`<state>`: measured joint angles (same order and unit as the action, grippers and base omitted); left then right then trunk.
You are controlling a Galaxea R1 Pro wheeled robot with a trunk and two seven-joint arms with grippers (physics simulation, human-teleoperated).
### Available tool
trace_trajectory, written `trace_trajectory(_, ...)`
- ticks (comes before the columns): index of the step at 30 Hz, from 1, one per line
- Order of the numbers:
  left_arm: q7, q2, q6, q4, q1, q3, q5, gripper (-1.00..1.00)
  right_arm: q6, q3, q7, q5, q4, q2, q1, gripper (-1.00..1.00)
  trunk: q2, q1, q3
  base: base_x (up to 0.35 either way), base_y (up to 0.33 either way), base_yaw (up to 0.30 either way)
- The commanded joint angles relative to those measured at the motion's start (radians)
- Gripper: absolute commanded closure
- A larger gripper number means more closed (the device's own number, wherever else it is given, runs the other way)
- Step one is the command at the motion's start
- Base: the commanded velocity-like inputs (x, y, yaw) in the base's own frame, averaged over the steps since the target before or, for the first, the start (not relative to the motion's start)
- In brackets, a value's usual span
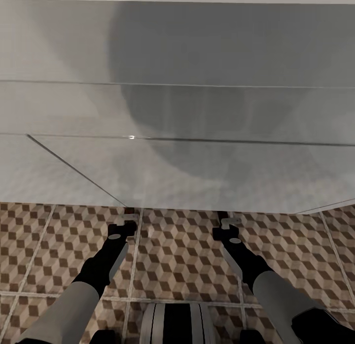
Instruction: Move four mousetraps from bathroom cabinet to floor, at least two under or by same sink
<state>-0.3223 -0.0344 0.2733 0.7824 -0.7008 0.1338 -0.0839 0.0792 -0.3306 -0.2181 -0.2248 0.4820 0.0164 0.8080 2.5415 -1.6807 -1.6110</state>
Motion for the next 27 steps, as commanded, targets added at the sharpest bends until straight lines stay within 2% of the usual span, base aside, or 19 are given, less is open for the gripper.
trace_trajectory(1,-0.009,0.001,0.004,0.001,0.000,0.004,-0.008,1.00,0.005,-0.008,-0.009,-0.009,0.002,-0.001,0.000,1.00,0.000,0.000,-0.001,0.000,0.000,0.000)
trace_trajectory(27,-0.010,-0.001,0.004,0.003,0.000,0.009,0.001,1.00,0.017,-0.008,-0.008,-0.011,0.003,0.001,0.000,1.00,0.000,0.000,-0.001,0.000,0.000,-0.001)
